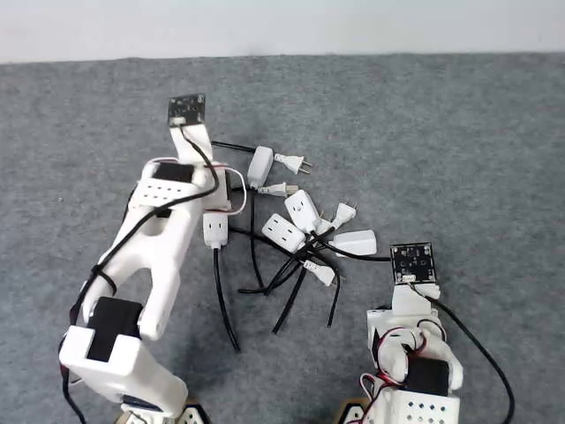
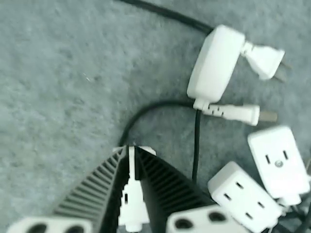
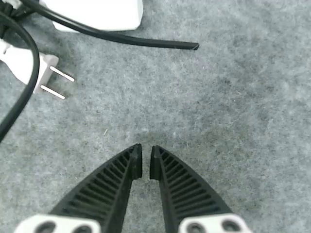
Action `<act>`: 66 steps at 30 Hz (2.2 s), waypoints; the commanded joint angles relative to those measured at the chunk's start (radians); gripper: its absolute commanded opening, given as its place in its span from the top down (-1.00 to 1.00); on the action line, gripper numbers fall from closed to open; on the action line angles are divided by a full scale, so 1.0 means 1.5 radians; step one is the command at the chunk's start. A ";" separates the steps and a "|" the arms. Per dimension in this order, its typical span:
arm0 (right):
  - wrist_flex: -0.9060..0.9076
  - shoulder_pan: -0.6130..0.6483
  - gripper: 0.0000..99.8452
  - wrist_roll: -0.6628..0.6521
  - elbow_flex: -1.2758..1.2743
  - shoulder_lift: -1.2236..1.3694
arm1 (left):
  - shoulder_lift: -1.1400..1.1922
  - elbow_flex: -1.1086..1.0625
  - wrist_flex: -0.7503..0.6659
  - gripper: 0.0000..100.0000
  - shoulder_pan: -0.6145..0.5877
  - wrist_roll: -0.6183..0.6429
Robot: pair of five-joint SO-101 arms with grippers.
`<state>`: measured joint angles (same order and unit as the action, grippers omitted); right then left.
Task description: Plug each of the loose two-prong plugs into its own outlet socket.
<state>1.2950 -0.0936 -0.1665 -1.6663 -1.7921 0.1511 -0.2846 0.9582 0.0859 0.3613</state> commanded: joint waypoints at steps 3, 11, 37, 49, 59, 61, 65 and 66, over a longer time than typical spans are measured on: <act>-0.001 -0.009 0.92 0.002 -0.009 -0.007 | -0.006 0.055 0.010 0.97 -0.039 0.003; -0.019 -0.029 0.92 -0.008 0.018 -0.007 | -0.071 0.019 0.081 0.97 -0.182 0.003; -0.261 0.005 0.74 -0.225 0.293 0.129 | -0.263 -0.380 -0.220 0.97 -0.302 -0.182; -0.341 0.042 0.73 -0.296 0.635 0.751 | -0.268 -0.398 -0.255 0.97 -0.303 -0.187; -0.379 0.152 0.73 -0.452 0.917 1.148 | -0.269 -0.422 -0.311 0.97 -0.301 -0.187; -0.379 0.169 0.73 -0.452 0.997 1.234 | -0.269 -0.422 -0.312 0.97 -0.301 -0.187; -0.358 0.195 0.73 -0.451 1.165 1.389 | -0.268 -0.422 -0.312 0.97 -0.301 -0.187; -0.341 0.201 0.73 -0.451 1.210 1.422 | -0.268 -0.422 -0.312 0.97 -0.301 -0.187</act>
<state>0.7488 0.1795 -0.8324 -0.0752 0.2332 -0.2140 -0.9275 0.5178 -0.3590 0.0898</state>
